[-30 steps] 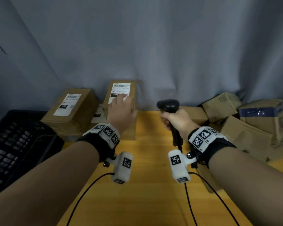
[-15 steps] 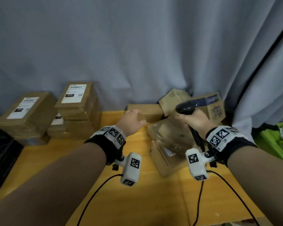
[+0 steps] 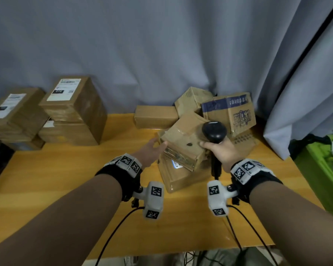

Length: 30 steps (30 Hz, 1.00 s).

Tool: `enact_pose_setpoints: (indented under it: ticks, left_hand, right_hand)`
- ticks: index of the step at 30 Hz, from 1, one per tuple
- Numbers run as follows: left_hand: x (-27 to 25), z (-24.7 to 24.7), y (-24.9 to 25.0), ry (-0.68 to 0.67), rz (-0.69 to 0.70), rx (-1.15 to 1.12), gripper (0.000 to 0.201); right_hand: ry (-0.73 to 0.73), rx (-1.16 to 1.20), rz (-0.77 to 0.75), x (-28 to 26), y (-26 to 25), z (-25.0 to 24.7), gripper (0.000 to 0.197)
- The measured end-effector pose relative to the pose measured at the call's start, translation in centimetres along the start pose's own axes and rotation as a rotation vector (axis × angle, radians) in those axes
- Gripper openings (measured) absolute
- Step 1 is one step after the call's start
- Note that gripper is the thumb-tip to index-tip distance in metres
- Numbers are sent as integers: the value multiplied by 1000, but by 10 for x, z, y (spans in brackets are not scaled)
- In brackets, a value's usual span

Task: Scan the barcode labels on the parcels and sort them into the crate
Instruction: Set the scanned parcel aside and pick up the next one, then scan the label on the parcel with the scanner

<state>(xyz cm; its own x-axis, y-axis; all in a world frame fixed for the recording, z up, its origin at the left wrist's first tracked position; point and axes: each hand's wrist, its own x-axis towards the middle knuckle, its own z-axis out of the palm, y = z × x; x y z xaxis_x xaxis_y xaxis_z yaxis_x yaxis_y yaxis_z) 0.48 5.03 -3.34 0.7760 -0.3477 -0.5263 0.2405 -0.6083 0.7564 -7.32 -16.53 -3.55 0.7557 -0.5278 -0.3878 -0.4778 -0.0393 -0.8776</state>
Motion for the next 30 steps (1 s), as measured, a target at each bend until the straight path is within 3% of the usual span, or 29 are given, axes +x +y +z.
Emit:
enact_pose_setpoints:
  ticks: [4, 8, 10, 12, 15, 17, 21, 25, 30]
  left_hand:
    - [8, 2, -10, 81, -7, -60, 58]
    - [6, 0, -24, 161, -142, -337, 33]
    - [3, -8, -28, 158, -152, -415, 32]
    - [-2, -17, -27, 191, -129, -421, 41]
    - [-8, -39, -19, 247, 8, -384, 88]
    - [-9, -58, -13, 321, 120, -141, 100]
    - [-18, -92, -6, 470, 328, 462, 93]
    - [-28, -114, -10, 487, 588, 874, 93]
    - [-26, -138, -21, 593, 878, 1074, 96]
  right_hand:
    - [3, 86, -12, 1, 13, 29, 45]
    - [-56, 111, 3, -3, 20, 39, 39]
    - [-93, 107, 10, -4, 17, 41, 35]
    - [-124, 103, -6, -7, 11, 45, 26]
    - [-128, 189, -54, -15, -8, 53, 19]
    - [-147, 379, -6, -18, -28, 58, 19]
    - [-182, 613, 63, -17, -75, 66, 31]
    - [-319, 423, 169, -19, -107, 79, 64]
    - [-396, 390, 326, -24, -117, 99, 68]
